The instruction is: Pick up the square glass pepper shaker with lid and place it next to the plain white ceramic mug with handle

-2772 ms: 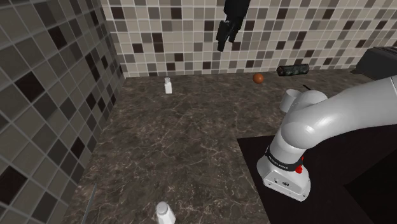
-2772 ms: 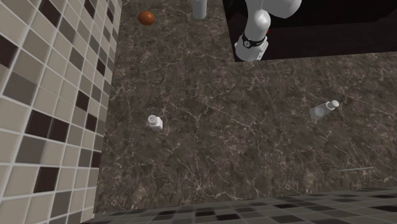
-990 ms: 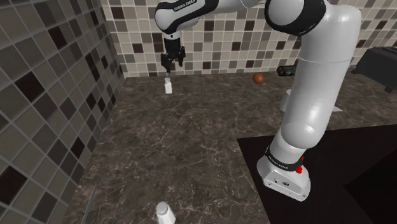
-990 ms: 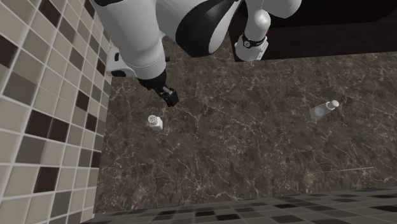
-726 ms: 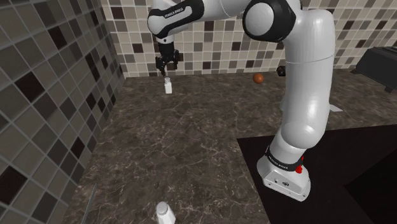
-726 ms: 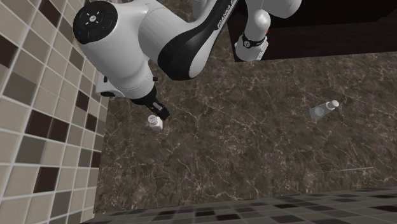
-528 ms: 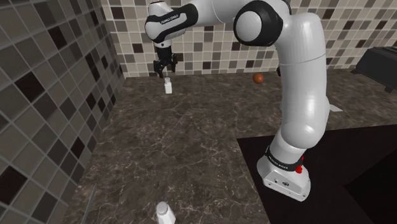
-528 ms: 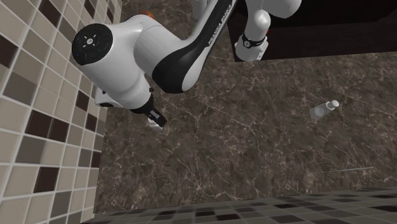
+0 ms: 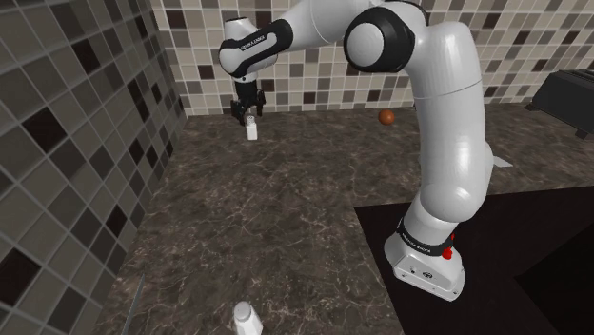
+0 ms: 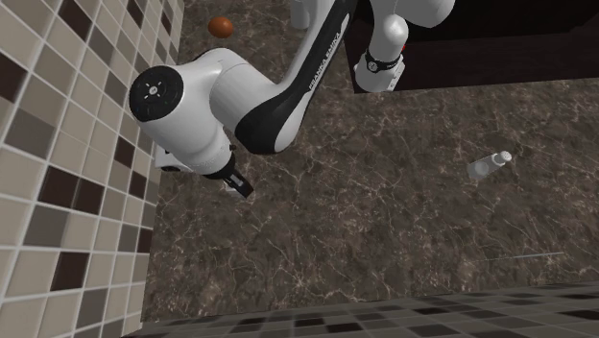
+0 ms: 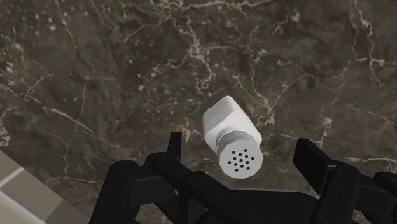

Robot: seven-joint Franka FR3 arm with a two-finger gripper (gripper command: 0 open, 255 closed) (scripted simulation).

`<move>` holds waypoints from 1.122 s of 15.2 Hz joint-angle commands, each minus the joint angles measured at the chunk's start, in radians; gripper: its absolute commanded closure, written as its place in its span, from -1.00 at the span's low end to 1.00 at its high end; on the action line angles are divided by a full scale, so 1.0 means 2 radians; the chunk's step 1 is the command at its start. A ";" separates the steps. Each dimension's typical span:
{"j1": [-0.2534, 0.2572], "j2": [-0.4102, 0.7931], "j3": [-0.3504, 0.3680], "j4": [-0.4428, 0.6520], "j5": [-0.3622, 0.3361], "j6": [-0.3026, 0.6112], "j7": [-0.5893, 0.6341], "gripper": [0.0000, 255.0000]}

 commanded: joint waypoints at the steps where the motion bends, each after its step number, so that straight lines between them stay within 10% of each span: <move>1: 0.000 0.002 0.000 0.000 0.000 0.002 0.000 -1.00; 6: 0.000 0.002 0.000 0.000 0.000 0.002 0.000 -1.00; 7: 0.000 0.002 0.000 0.000 0.000 0.002 0.000 1.00; 17: 0.000 -0.001 0.000 0.003 0.000 -0.004 0.000 1.00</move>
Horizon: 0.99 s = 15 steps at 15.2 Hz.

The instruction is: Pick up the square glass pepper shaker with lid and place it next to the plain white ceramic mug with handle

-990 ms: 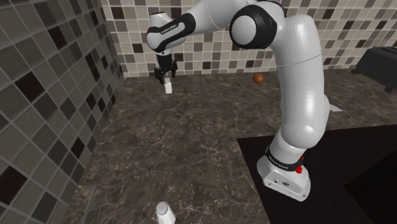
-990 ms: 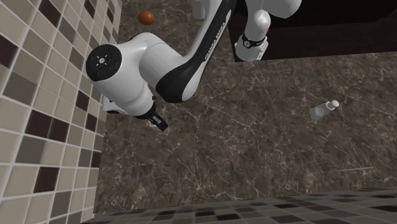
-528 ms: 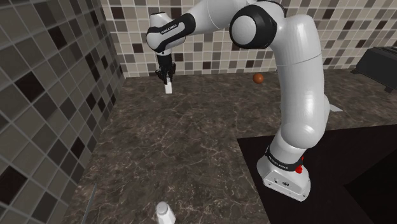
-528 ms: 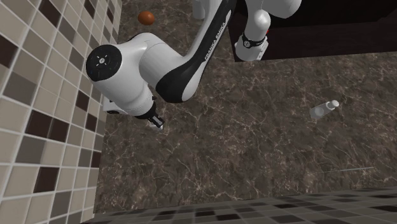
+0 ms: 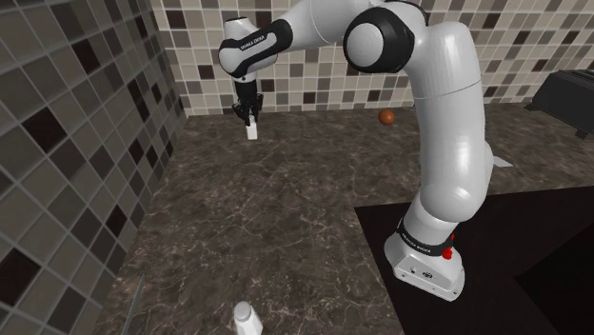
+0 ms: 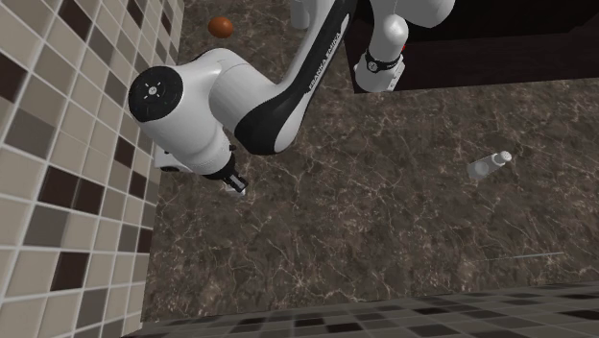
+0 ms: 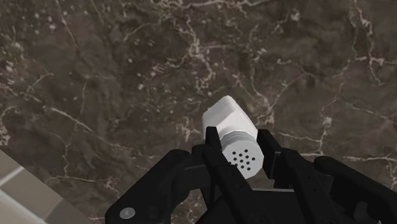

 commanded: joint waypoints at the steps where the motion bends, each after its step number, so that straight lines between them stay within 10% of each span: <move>1: 0.000 -0.004 0.000 0.005 0.000 -0.008 0.000 1.00; 15: 0.000 -0.023 0.000 0.070 0.000 -0.093 -0.002 1.00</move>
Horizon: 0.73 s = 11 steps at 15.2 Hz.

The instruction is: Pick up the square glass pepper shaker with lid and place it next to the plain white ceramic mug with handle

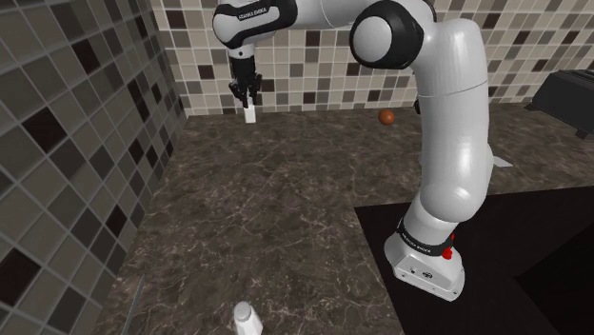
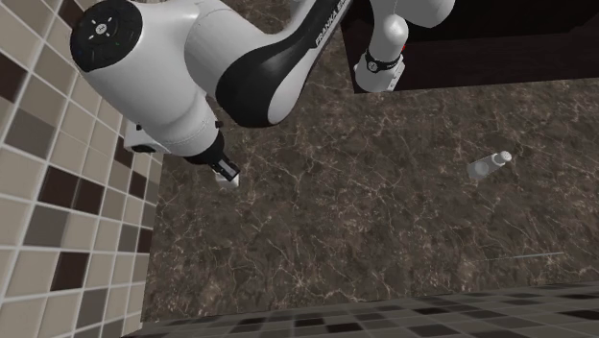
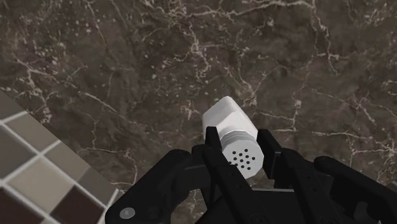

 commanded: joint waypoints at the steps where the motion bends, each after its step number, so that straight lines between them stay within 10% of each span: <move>1: 0.000 0.000 0.000 0.013 0.000 -0.013 0.000 1.00; 11: 0.000 0.003 0.000 0.085 0.000 -0.082 -0.002 1.00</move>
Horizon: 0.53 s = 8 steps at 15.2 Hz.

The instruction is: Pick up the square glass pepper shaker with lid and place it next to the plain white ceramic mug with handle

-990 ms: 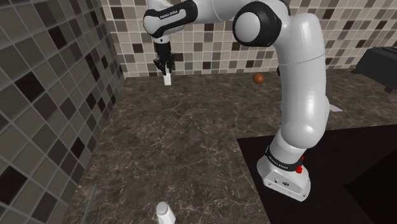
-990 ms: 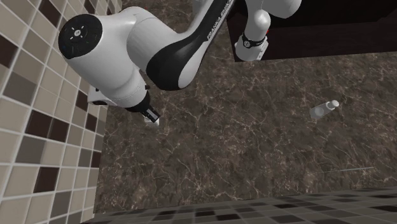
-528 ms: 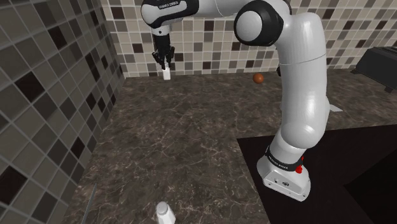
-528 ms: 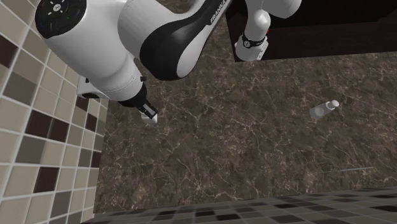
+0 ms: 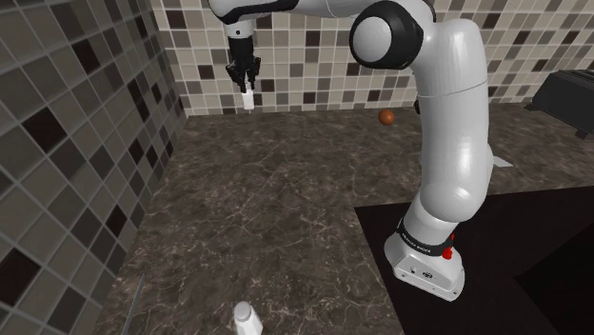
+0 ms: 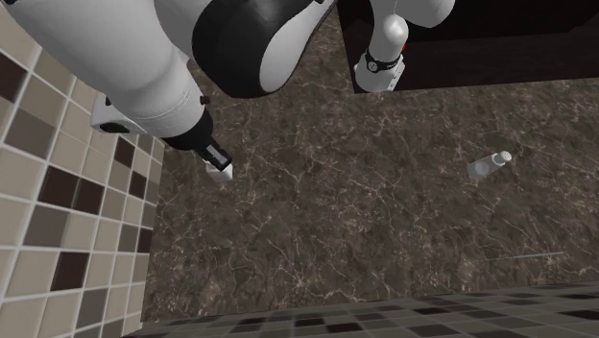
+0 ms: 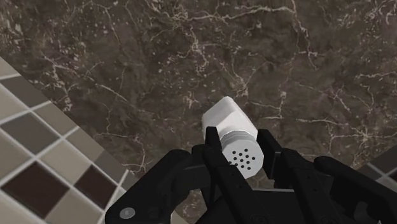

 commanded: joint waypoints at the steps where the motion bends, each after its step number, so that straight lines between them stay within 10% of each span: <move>1: 0.000 0.003 0.000 0.019 0.000 -0.016 -0.001 1.00; 8: -0.003 -0.017 -0.001 0.024 0.000 -0.041 -0.005 1.00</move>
